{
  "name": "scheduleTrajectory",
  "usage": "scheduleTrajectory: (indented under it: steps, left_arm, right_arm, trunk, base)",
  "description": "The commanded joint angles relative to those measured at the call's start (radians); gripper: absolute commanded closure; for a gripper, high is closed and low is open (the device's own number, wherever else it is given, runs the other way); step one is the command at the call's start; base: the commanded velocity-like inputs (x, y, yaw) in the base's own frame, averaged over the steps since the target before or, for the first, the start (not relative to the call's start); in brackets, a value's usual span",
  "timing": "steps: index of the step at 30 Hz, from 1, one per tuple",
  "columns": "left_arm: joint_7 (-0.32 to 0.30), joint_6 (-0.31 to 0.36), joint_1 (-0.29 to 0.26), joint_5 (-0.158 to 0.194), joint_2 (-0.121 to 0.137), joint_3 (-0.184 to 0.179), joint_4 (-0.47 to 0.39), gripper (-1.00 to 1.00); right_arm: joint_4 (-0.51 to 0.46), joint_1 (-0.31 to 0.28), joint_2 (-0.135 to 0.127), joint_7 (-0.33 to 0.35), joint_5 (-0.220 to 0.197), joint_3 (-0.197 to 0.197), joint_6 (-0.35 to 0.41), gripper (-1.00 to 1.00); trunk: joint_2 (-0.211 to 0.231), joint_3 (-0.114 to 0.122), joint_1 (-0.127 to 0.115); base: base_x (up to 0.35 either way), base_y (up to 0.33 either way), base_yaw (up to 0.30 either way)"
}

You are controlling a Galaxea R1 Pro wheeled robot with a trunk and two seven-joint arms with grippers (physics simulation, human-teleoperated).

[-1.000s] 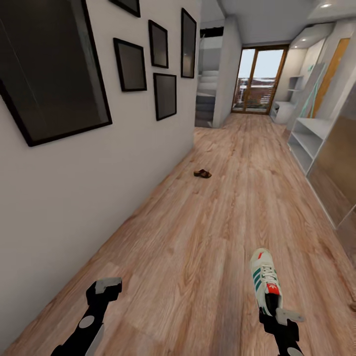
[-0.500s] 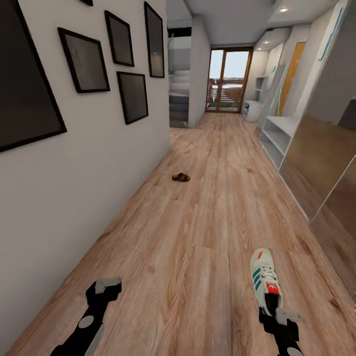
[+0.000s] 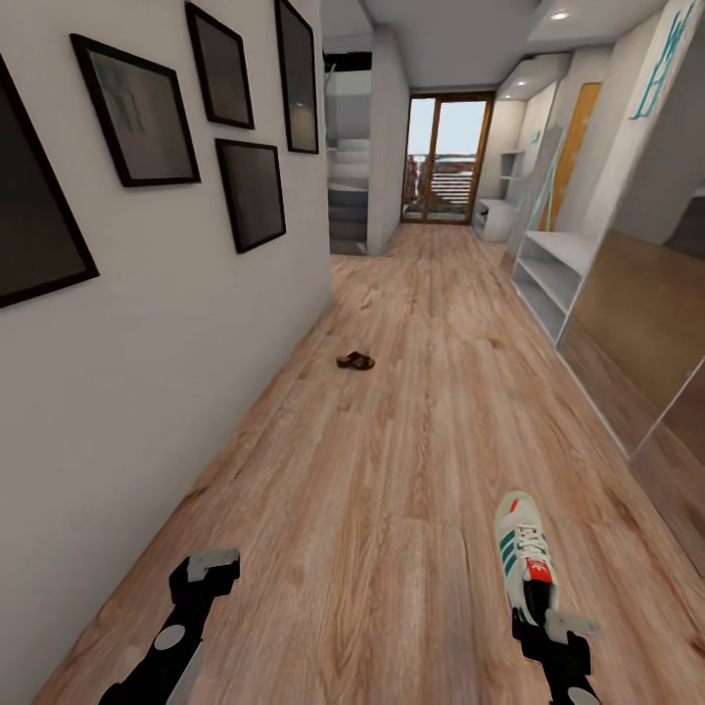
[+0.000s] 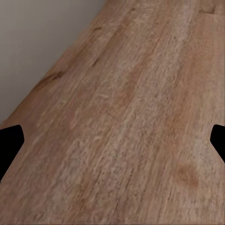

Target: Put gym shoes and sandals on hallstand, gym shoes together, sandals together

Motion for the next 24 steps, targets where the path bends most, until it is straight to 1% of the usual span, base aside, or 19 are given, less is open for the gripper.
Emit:
scheduleTrajectory:
  steps: [1,24]
  left_arm:
    - [0.003,-0.003,0.000,0.002,0.000,-0.001,0.001,-1.00]
    - [0.002,-0.004,0.000,0.004,-0.001,-0.001,0.002,-1.00]
  right_arm:
    - [0.000,-0.001,0.000,0.002,-0.010,0.001,-0.005,1.00]
    - [0.003,-0.001,0.003,0.002,-0.009,0.002,-0.006,1.00]
  trunk:
    - [0.000,-0.001,0.000]
    - [0.000,-0.001,0.000]
  base:
    - [0.340,0.041,-0.001]
    - [0.340,0.004,0.000]
